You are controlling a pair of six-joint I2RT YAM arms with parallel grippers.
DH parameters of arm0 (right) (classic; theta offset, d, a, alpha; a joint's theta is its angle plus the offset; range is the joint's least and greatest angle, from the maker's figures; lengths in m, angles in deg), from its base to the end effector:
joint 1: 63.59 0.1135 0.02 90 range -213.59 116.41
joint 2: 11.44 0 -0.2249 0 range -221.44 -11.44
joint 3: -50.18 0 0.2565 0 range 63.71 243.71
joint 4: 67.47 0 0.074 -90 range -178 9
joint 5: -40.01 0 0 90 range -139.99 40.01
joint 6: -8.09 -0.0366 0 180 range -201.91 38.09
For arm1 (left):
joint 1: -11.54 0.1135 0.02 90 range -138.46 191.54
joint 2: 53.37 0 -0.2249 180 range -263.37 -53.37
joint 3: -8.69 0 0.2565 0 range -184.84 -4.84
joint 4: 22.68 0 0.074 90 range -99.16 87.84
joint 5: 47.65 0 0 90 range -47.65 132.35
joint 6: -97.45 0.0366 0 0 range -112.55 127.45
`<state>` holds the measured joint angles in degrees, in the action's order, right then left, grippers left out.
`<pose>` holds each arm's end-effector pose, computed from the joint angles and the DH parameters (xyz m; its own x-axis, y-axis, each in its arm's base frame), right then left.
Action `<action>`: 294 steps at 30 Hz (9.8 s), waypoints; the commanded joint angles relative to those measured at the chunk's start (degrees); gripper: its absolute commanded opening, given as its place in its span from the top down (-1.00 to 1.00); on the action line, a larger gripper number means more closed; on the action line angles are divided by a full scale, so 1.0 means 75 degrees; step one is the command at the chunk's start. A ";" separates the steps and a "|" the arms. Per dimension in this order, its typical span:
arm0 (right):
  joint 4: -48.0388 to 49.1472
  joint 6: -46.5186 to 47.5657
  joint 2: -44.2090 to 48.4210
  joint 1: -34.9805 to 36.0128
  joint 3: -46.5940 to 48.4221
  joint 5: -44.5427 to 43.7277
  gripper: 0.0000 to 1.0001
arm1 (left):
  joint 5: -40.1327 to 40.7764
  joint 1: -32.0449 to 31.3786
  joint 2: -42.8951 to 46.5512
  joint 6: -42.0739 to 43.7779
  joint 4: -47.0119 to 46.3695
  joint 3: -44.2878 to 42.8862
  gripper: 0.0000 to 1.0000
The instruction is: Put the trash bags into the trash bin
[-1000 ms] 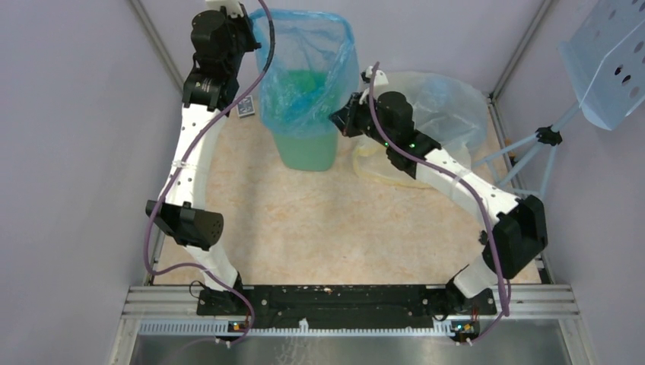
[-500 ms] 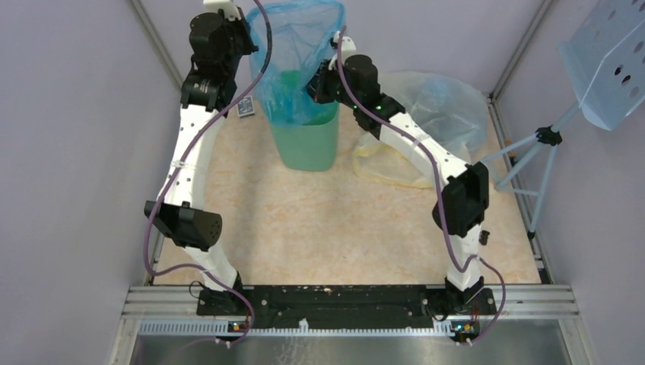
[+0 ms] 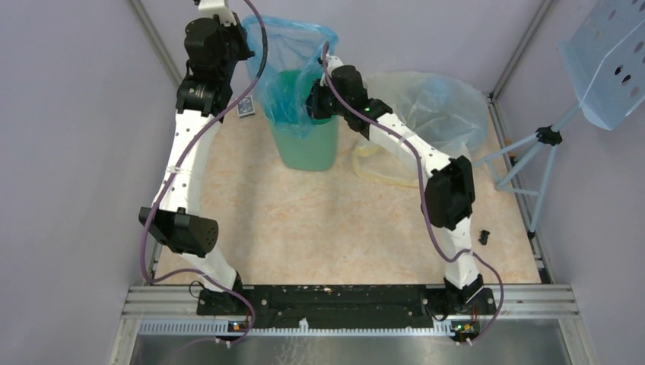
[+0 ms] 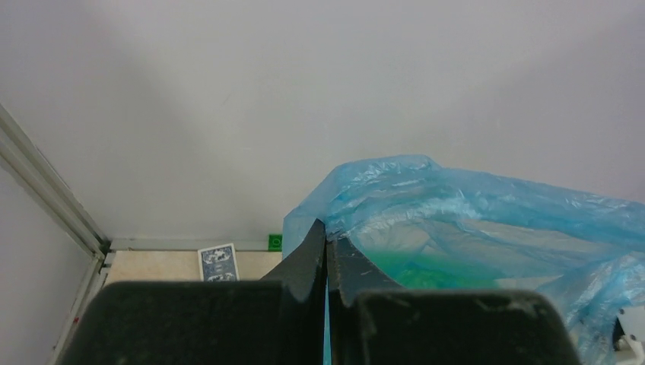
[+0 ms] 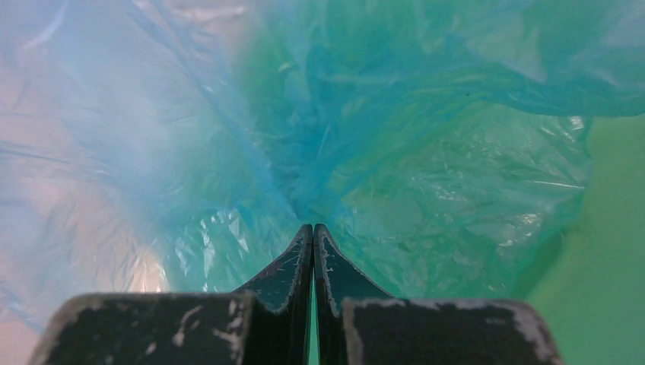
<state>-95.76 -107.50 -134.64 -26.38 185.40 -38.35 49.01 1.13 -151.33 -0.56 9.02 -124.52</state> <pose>0.3933 0.3079 0.3243 -0.5237 0.1335 -0.8414 -0.5769 0.6711 0.4656 0.3654 -0.0628 0.4911 0.0512 -0.1501 -0.9873 0.0735 0.9865 -0.1462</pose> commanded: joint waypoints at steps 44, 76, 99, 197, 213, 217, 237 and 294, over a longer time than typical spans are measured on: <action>-0.0816 0.0226 0.4597 -0.0346 -0.3767 0.0194 1.00 | -0.1329 0.0044 -0.0081 -0.0853 0.0174 0.0853 1.00; -0.1289 0.0383 0.5342 -0.1326 -0.4918 0.0847 1.00 | -0.3163 0.0779 -0.0227 -0.0809 0.2505 0.0562 1.00; -0.1102 0.0344 0.5479 -0.1399 -0.5177 0.1087 1.00 | -0.3340 0.0070 -0.1453 -0.1000 0.3238 -0.0360 1.00; 0.1419 -0.0259 0.4451 -0.2607 -0.6318 0.2011 0.71 | -0.6390 0.2150 0.0522 -0.1934 0.0331 0.4670 0.58; 0.2088 0.0836 0.4921 -0.2605 -0.6345 0.1974 -0.02 | -0.6209 0.2150 0.0317 -0.2084 0.0019 0.5044 0.33; 0.1606 0.1002 0.4869 -0.2604 -0.5522 0.1876 -0.28 | -0.5488 0.2156 0.0902 -0.2136 0.0465 0.5064 -0.18; -0.1068 0.2287 0.2621 -0.1954 -0.1929 0.0663 -0.49 | -0.5329 0.1554 0.3130 -0.2400 0.0439 0.6239 -0.09; -0.3726 0.2912 0.5823 0.1562 -0.3317 -0.0628 -0.32 | -0.3681 0.0175 0.1990 0.0660 0.4829 0.3310 1.00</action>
<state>-123.98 -89.25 -95.34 -18.40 159.74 -44.25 22.54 3.88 -141.29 3.46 49.36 -103.58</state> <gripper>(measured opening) 0.657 0.008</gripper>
